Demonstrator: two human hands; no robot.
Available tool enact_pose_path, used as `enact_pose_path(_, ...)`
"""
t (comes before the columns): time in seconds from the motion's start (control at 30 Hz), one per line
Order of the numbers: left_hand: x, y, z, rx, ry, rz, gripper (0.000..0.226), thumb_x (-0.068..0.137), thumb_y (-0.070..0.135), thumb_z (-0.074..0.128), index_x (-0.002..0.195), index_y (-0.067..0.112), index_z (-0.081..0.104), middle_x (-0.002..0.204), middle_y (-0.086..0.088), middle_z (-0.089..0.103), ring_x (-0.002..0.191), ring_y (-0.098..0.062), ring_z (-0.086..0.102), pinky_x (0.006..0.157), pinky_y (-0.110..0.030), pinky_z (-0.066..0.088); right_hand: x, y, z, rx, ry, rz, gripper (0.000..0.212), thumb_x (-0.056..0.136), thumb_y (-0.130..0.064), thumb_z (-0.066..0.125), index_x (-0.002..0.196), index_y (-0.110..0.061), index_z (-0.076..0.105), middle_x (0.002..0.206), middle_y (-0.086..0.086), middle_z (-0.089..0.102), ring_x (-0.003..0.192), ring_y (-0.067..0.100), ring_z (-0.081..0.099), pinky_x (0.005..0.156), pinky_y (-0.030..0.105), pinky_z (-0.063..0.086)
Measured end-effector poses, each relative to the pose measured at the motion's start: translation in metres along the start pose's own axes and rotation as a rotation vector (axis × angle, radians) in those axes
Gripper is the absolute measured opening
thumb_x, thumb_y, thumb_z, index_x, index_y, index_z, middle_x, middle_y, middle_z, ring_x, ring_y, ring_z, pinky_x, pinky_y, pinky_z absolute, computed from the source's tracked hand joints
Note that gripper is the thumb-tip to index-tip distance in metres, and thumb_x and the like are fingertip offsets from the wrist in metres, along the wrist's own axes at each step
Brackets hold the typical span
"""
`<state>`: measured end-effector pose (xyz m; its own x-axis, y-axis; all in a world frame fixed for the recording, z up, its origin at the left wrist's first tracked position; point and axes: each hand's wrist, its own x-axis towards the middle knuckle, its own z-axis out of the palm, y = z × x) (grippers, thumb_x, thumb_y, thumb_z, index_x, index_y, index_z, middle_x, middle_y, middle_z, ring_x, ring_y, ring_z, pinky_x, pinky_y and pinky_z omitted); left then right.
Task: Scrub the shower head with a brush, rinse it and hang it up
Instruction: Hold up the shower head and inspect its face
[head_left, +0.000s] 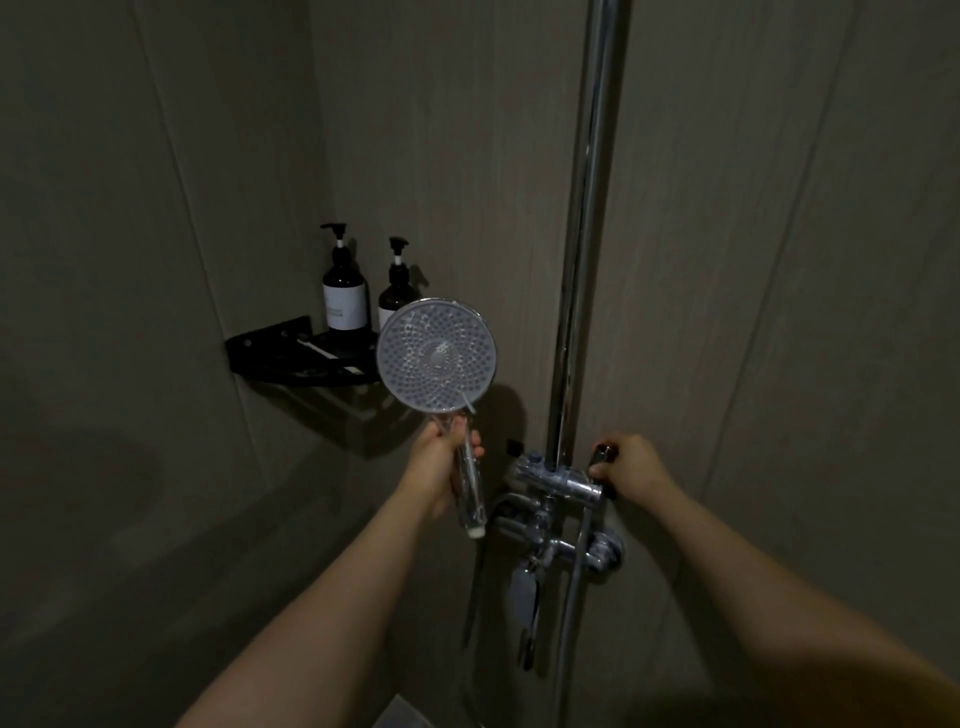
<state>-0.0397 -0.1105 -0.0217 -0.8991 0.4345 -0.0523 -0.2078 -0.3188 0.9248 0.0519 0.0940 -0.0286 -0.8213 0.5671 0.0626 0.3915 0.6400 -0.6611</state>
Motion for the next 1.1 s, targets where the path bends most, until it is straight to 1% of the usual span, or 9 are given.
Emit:
enact_pose_path(0.13,-0.005,-0.005,-0.005,0.014,0.017,-0.010,0.016,0.098,0.013,0.039,0.088,0.015,0.051,0.073,-0.005,0.051,0.065,-0.015,0.049,0.069,-0.025,0.044,-0.004,0.004,0.010,0.043,0.093,0.000,0.034,0.079,0.004,0.067,0.113,0.003,0.062,0.108,0.021,0.067,0.087,0.020,0.059,0.077,0.023,0.042)
enact_pose_path(0.27,-0.009,-0.011,-0.009,0.050,0.026,-0.016,0.011,0.098,0.013,0.039,0.099,0.011,0.050,0.075,-0.006,0.052,0.068,-0.015,0.050,0.071,-0.025,0.045,-0.008,0.002,0.015,0.023,0.131,-0.018,0.036,0.081,-0.002,0.066,0.117,-0.003,0.062,0.111,0.017,0.067,0.101,0.026,0.063,0.083,0.025,0.045)
enact_pose_path(0.37,-0.010,-0.012,-0.009,0.059,0.027,-0.012,0.013,0.098,0.012,0.039,0.093,0.013,0.051,0.075,-0.006,0.052,0.068,-0.016,0.050,0.071,-0.026,0.044,-0.011,0.001,0.014,0.031,0.129,-0.009,0.035,0.082,-0.003,0.066,0.117,-0.003,0.063,0.110,0.016,0.068,0.100,0.023,0.063,0.079,0.021,0.041)
enact_pose_path(0.53,-0.009,-0.016,-0.006,0.081,0.019,-0.014,0.016,0.098,0.013,0.040,0.089,0.015,0.052,0.076,-0.005,0.053,0.069,-0.015,0.051,0.070,-0.025,0.045,-0.010,0.001,0.018,-0.003,0.177,-0.030,0.021,0.082,-0.003,0.064,0.102,0.002,0.069,0.096,0.018,0.070,0.091,0.025,0.066,0.069,0.019,0.037)
enact_pose_path(0.67,-0.008,-0.024,-0.004,0.084,-0.007,-0.028,0.017,0.098,0.014,0.040,0.087,0.017,0.052,0.076,-0.005,0.053,0.068,-0.014,0.051,0.067,-0.022,0.045,-0.007,0.002,0.017,-0.065,0.128,-0.060,0.013,0.085,-0.002,0.059,0.093,0.002,0.069,0.092,0.019,0.069,0.087,0.026,0.065,0.069,0.022,0.039)
enact_pose_path(0.77,-0.008,-0.027,-0.004,0.090,-0.010,-0.037,0.016,0.098,0.013,0.039,0.088,0.017,0.051,0.075,-0.005,0.053,0.068,-0.014,0.051,0.067,-0.022,0.045,-0.006,-0.002,0.012,-0.099,0.094,-0.049,0.015,0.085,-0.003,0.061,0.096,0.002,0.069,0.094,0.019,0.069,0.079,0.018,0.058,0.067,0.021,0.039)
enact_pose_path(0.87,-0.006,-0.026,-0.007,0.107,-0.004,-0.043,0.015,0.098,0.014,0.040,0.088,0.017,0.052,0.076,-0.004,0.054,0.069,-0.014,0.052,0.073,-0.026,0.045,-0.004,-0.007,0.002,-0.140,0.029,-0.018,0.022,0.081,-0.005,0.066,0.102,0.002,0.069,0.099,0.019,0.070,0.080,0.017,0.058,0.055,0.015,0.039)
enact_pose_path(1.0,-0.006,-0.028,-0.011,0.114,-0.003,-0.049,0.015,0.098,0.015,0.041,0.089,0.018,0.052,0.076,-0.005,0.054,0.069,-0.015,0.052,0.073,-0.027,0.045,0.001,-0.016,-0.004,-0.262,-0.046,0.011,0.025,0.081,-0.008,0.066,0.105,0.001,0.068,0.105,0.018,0.069,0.100,0.027,0.064,0.070,0.020,0.041)
enact_pose_path(1.1,-0.009,-0.028,-0.014,0.145,0.008,-0.052,0.014,0.098,0.016,0.041,0.089,0.018,0.052,0.077,-0.004,0.055,0.072,-0.015,0.054,0.076,-0.029,0.046,0.004,-0.019,0.000,-0.273,-0.035,0.046,0.021,0.084,-0.004,0.061,0.101,0.006,0.068,0.103,0.020,0.068,0.094,0.028,0.065,0.069,0.022,0.043)
